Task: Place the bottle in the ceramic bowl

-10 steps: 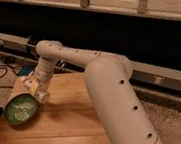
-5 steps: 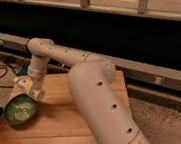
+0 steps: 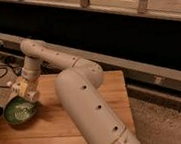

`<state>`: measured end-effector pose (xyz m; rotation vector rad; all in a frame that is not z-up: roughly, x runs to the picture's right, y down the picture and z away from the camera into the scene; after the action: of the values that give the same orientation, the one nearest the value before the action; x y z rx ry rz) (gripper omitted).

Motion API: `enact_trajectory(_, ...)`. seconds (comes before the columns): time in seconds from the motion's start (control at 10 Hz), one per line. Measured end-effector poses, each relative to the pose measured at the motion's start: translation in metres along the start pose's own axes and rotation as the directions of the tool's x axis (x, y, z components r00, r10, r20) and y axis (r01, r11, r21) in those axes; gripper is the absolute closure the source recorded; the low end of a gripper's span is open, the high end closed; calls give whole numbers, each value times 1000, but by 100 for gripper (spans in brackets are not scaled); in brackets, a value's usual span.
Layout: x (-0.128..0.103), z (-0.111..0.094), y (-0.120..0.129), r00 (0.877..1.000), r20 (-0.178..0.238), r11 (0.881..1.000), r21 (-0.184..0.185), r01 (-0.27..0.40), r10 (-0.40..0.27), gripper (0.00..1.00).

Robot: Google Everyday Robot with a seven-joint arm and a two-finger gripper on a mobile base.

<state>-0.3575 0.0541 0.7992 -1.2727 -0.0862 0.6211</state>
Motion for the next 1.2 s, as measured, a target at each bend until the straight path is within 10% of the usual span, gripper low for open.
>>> enact_trajectory(0.8,0,27,23,998,-52,998,-46,43,-46,91)
enact_trajectory(1.2,0,27,23,998,-52,998,-46,43,-46,53)
